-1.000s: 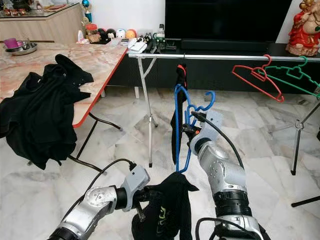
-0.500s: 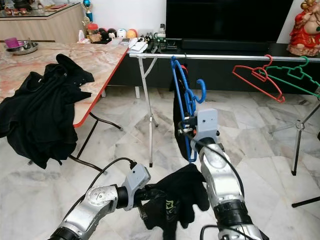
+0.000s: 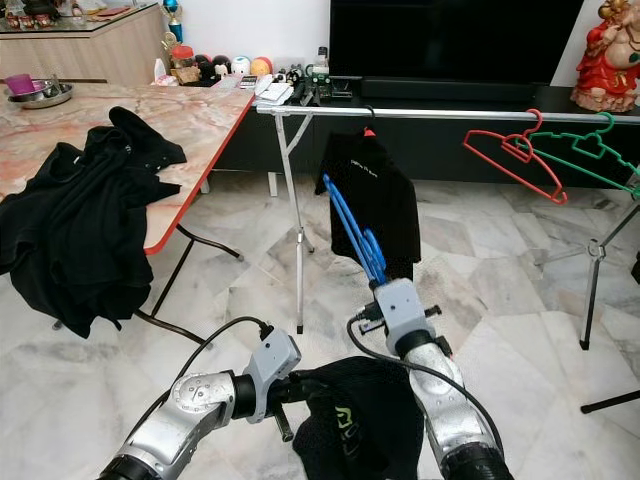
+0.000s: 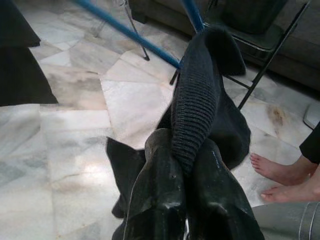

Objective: Hang hanger

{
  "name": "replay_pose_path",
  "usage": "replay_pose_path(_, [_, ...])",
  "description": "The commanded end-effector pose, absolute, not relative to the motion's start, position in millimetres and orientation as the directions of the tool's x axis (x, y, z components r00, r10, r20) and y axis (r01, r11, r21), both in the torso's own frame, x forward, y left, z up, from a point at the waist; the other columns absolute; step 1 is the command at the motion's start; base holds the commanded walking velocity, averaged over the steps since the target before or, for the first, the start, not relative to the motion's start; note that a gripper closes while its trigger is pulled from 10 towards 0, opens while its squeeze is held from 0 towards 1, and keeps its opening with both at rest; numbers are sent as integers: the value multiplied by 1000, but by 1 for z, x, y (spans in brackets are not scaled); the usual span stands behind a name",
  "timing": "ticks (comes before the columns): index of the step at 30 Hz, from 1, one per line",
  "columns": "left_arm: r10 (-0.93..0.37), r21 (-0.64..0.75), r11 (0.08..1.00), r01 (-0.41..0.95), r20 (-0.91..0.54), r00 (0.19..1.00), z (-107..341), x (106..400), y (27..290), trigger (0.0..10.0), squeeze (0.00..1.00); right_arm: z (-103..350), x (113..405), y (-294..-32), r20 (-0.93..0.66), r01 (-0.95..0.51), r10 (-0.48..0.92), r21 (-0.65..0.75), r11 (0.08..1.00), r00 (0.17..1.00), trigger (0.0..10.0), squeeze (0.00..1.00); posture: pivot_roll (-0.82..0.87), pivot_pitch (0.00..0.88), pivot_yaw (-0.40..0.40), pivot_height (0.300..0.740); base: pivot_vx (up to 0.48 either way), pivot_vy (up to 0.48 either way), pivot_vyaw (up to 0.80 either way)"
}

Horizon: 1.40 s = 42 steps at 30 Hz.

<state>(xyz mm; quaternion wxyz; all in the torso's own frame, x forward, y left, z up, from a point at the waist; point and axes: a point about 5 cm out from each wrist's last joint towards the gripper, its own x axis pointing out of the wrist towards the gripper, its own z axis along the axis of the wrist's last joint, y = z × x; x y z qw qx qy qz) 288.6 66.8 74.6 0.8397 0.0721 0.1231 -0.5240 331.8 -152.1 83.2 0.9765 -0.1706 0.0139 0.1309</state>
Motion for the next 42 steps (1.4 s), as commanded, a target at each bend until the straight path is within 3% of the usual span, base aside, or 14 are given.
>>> replay_pose_path(1, [-854, -9, 457, 889, -283, 436, 75, 290, 72, 0, 0, 70, 325, -157, -122, -279, 252, -337, 899, 960, 10000, 0, 21, 61, -20, 740, 0, 0, 0])
replay_pose_path(7, [-838, -7, 488, 873, -284, 466, 75, 292, 79, 0, 0, 45, 313, -165, -231, -327, 254, -375, 867, 939, 10000, 0, 22, 61, -21, 740, 0, 0, 0])
replay_pose_path(13, [-833, -15, 508, 861, -263, 487, 79, 296, 83, 0, 0, 19, 296, -189, -340, -266, 124, -411, 872, 932, 10000, 0, 20, 63, -20, 740, 0, 0, 0])
replay_pose_path(15, [-832, -15, 510, 860, -263, 489, 79, 296, 83, 0, 0, 9, 290, -203, -416, -151, 1, -327, 933, 910, 10000, 0, 17, 63, -18, 740, 0, 0, 0])
replay_pose_path(18, [-831, -16, 513, 858, -261, 492, 79, 296, 83, 0, 0, 4, 288, -207, -457, -106, -31, -272, 956, 889, 10000, 0, 16, 63, -17, 740, 0, 0, 0])
replay_pose_path(21, [-826, -15, 521, 853, -261, 500, 79, 297, 84, 0, 0, -7, 281, -216, -545, 33, -112, -154, 988, 831, 10000, 0, 20, 62, -18, 740, 0, 0, 0])
replay_pose_path(26, [-819, -15, 533, 846, -260, 512, 80, 299, 86, 0, 0, -8, 279, -227, -546, 116, -215, -209, 971, 810, 10000, 0, 22, 61, -20, 740, 0, 0, 0])
replay_pose_path(28, [-817, -14, 536, 844, -262, 514, 79, 298, 88, 0, 0, 0, 279, -246, -492, 290, -362, -220, 932, 792, 10000, 0, 21, 62, -19, 740, 0, 0, 0])
replay_pose_path(30, [-815, -14, 538, 843, -263, 516, 79, 298, 88, 0, 0, 3, 279, -252, -469, 355, -411, -208, 912, 782, 10000, 0, 21, 63, -19, 740, 0, 0, 0])
replay_pose_path(33, [-814, -15, 540, 842, -266, 517, 78, 298, 89, 0, 0, 13, 281, -266, -410, 511, -506, -107, 853, 759, 10000, 0, 22, 63, -19, 740, 0, 0, 0])
replay_pose_path(37, [-820, -24, 528, 849, -272, 503, 76, 296, 87, 0, 0, 30, 285, -277, -322, 651, -582, 173, 739, 747, 10000, 0, 19, 63, -17, 740, 0, 0, 0])
replay_pose_path(39, [-822, -26, 526, 850, -272, 501, 76, 296, 87, 0, 0, 33, 286, -278, -306, 655, -588, 207, 726, 748, 10000, 0, 19, 63, -17, 740, 0, 0, 0])
replay_pose_path(40, [-825, -29, 521, 853, -272, 495, 76, 295, 85, 0, 0, 40, 291, -277, -272, 638, -578, 330, 696, 770, 10000, 0, 20, 62, -16, 740, 0, 0, 0])
replay_pose_path(42, [-829, -34, 515, 856, -273, 488, 75, 295, 85, 0, 0, 43, 295, -275, -266, 614, -559, 441, 654, 786, 10000, 0, 19, 61, -16, 740, 0, 0, 0])
